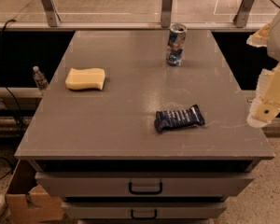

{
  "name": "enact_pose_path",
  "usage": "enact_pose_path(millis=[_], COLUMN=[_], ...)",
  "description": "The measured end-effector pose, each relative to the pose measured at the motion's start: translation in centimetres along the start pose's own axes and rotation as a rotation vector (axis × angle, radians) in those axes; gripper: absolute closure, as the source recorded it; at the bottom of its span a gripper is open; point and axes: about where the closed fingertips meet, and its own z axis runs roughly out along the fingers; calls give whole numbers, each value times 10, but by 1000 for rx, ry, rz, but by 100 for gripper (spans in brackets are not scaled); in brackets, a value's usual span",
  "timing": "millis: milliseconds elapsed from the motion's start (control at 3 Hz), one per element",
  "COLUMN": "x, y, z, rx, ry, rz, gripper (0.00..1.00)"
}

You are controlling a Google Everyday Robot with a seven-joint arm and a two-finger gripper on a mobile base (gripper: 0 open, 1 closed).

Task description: Move rxbar blueberry near sponge

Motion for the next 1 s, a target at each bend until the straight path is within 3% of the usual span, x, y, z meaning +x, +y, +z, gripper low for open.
enact_pose_path(millis=[333, 667, 1000], x=[0, -6, -22], y=[0, -2, -4], z=[0, 5, 31], rx=[0, -13, -69], ry=[0, -43, -73], rz=[0, -42, -142], gripper=[0, 0, 0])
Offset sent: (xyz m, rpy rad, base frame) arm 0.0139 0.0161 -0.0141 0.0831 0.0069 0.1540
